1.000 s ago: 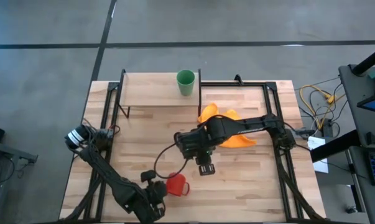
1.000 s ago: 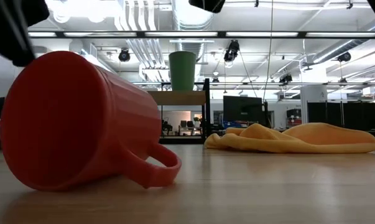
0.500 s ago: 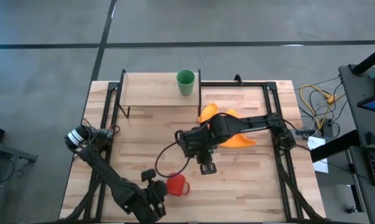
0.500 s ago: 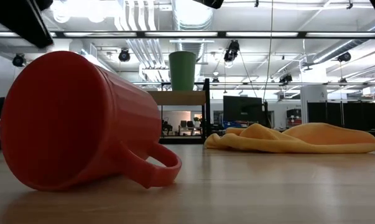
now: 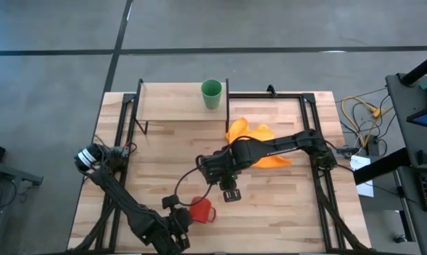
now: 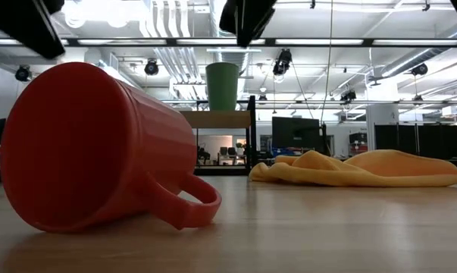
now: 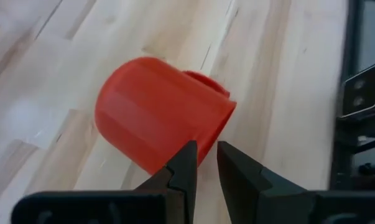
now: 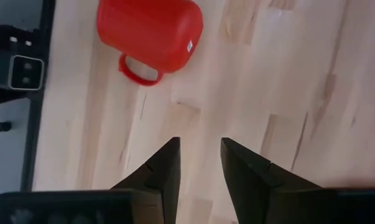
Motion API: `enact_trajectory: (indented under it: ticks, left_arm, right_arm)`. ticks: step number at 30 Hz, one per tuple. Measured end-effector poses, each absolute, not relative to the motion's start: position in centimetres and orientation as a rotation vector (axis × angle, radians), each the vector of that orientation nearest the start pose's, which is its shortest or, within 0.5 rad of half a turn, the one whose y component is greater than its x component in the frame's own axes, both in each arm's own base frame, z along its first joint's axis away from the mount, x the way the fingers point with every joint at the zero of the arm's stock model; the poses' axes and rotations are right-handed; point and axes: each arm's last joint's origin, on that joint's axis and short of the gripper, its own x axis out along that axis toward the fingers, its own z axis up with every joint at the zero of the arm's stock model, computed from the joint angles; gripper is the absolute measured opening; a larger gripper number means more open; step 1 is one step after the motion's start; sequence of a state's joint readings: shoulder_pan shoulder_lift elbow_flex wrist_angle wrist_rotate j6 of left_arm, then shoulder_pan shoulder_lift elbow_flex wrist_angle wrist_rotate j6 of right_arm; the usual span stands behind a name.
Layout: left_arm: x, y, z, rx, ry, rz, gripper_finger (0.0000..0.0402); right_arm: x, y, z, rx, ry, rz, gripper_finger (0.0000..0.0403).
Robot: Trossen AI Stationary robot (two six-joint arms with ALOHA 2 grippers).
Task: Stack small to large cups/mugs on shelf
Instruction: Put the red mug on the shelf
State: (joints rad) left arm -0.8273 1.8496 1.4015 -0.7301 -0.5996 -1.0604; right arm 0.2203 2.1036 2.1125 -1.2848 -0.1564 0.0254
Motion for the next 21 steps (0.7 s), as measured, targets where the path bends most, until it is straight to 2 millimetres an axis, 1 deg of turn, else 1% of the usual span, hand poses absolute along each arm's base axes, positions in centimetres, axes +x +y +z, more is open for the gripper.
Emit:
enact_trajectory:
  ticks: [4, 8, 16, 21]
  left_arm:
    - [26.8, -26.8, 20.7, -0.174, 0.879, 0.292, 0.0049]
    - [27.1, -27.1, 19.7, -0.151, 0.894, 0.305, 0.0049]
    - [27.4, -27.1, 19.9, -0.148, 0.857, 0.328, 0.0049]
    - [27.4, -27.1, 20.0, -0.146, 0.844, 0.334, 0.0049]
  right_arm:
    - [42.0, 9.6, 28.4, -0.014, 1.278, 0.303, 0.0109]
    - [42.5, 9.0, 27.1, 0.013, 1.269, 0.278, 0.0109]
    - [42.7, 7.4, 25.7, 0.053, 1.292, 0.254, 0.0109]
    - [42.4, 7.3, 24.4, 0.174, 1.346, 0.279, 0.0109]
